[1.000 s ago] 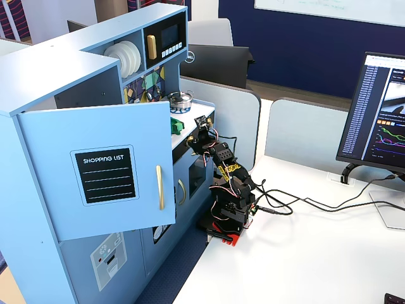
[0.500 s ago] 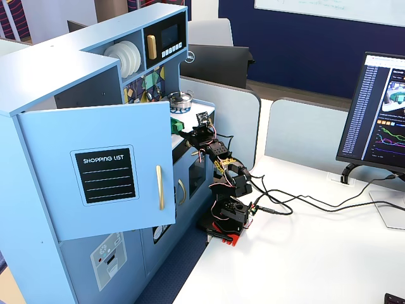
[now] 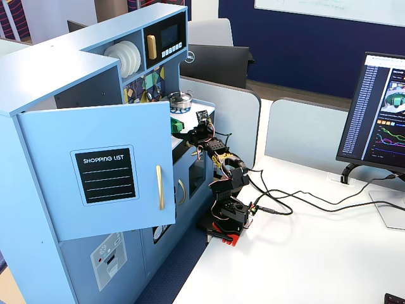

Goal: Pick up the lid from the counter and put it on the green recipient

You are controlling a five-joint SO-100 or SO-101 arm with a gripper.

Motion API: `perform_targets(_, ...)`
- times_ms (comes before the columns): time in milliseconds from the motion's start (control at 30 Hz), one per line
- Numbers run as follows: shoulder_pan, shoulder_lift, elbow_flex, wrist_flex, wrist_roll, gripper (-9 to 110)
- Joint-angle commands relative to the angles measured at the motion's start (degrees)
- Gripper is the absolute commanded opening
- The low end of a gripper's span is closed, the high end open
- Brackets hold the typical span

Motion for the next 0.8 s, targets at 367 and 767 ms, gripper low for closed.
perform_targets(367,-2.29,-17.14,-18.98,-2.64,0.35,45)
perform_targets(767,-4.48,-30.32,-30.67,-2.02,0.00,38)
